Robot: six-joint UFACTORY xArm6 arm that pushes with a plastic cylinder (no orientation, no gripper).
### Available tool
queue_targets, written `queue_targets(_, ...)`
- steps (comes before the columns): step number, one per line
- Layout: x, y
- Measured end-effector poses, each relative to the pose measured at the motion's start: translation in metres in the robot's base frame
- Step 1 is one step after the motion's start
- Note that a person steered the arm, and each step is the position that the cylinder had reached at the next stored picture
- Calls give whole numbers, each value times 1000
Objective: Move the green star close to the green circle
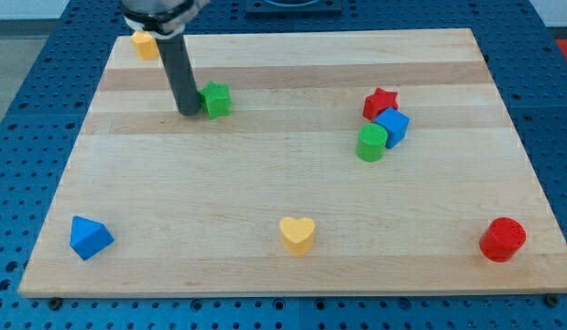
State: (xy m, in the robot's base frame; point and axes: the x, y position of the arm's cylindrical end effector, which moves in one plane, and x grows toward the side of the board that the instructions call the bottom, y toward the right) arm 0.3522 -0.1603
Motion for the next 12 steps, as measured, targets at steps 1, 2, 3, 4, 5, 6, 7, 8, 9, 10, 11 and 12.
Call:
queue_targets(1,-21,-1)
queue_targets(2,-41,-1)
queue_targets(3,-26,16)
queue_targets(4,2,43)
queue_targets(5,31,76)
queue_targets(6,58,108)
queue_targets(7,78,137)
queue_targets(8,88,139)
queue_targets(9,106,135)
queue_targets(10,110,143)
queue_targets(11,109,159)
queue_targets(12,108,163)
